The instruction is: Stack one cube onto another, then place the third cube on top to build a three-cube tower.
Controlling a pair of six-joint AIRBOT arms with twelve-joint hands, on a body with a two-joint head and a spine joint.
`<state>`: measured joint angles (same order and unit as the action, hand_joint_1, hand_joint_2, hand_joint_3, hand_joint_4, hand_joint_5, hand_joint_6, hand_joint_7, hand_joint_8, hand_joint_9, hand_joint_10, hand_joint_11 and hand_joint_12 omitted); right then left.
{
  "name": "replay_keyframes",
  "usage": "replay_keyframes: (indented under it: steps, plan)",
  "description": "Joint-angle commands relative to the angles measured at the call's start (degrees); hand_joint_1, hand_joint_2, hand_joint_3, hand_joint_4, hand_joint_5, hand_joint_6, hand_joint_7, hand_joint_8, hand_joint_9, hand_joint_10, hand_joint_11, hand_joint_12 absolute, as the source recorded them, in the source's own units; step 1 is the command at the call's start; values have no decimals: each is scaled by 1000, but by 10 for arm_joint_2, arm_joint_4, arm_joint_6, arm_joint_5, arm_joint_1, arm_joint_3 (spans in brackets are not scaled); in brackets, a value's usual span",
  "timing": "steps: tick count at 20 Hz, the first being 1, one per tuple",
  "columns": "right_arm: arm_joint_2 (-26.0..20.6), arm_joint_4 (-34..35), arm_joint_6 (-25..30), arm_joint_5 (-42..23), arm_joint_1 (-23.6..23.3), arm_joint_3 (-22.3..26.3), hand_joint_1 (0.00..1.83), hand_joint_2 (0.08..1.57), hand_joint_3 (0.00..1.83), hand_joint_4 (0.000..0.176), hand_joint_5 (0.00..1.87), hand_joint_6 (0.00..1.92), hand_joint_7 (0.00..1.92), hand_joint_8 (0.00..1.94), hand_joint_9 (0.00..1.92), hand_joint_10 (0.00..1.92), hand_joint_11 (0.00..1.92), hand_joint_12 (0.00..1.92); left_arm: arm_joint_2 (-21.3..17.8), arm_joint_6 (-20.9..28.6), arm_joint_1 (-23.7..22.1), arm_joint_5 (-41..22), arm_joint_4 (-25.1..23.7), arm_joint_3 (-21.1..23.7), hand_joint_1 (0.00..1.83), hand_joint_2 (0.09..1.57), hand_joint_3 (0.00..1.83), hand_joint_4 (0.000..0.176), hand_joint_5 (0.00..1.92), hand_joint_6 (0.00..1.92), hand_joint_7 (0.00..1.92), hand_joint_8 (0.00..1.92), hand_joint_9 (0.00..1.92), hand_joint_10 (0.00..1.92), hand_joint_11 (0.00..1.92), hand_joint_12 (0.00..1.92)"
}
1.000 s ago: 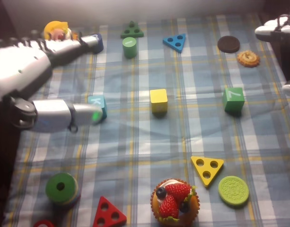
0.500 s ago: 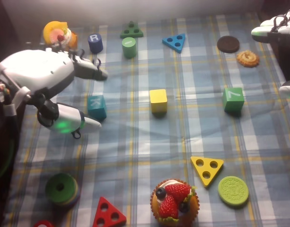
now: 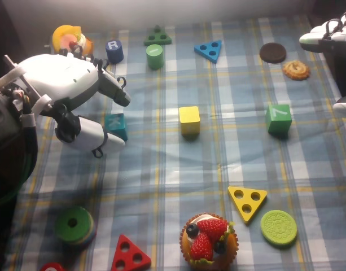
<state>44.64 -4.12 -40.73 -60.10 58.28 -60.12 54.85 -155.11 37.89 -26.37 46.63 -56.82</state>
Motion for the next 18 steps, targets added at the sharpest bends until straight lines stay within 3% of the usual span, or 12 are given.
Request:
replay_keyframes:
  steps: [1,5,6,10,13,16,17,18]
  plan:
    - [2,14,2,-68,-6,-1,610,1218,0,0,353,0,445,1,414,2,4,1037,3,-13,-7,-44,-7,-5,732,946,2,170,766,6,431,4,361,4,163,211]
    - [3,14,5,-67,-5,-2,601,1221,1,0,358,1,447,2,426,5,33,1015,8,-18,-7,-38,6,-14,730,973,0,176,777,0,466,0,407,0,45,625]
    - [3,14,5,-67,-4,-3,586,1219,0,0,357,0,445,1,425,3,31,1012,9,-19,-6,-37,8,-16,746,974,0,176,770,0,463,0,411,0,33,646]
    - [4,14,6,-66,-4,-3,599,1221,0,0,360,1,436,0,410,0,27,1016,18,-42,-7,-34,27,-25,754,991,5,176,769,5,484,9,415,3,13,645]
    - [5,14,7,-66,-3,-4,610,1227,2,0,355,0,434,0,404,0,4,1003,22,-42,-6,-32,34,-30,763,1002,1,154,852,6,538,2,456,1,64,580]
    - [6,13,8,-65,-3,-4,616,1234,2,0,358,1,427,0,399,2,2,946,25,-42,-6,-31,39,-33,785,1015,0,154,956,0,543,0,448,0,116,426]
    - [6,13,8,-65,-3,-4,608,1236,2,0,359,1,423,0,396,1,0,938,26,-42,-7,-31,39,-33,979,1129,0,172,1021,699,557,0,454,0,143,340]
    - [6,13,8,-65,-2,-4,601,1237,1,0,357,0,417,0,394,0,0,967,27,-42,-7,-31,40,-33,1011,1105,0,175,1017,868,617,12,510,13,203,339]
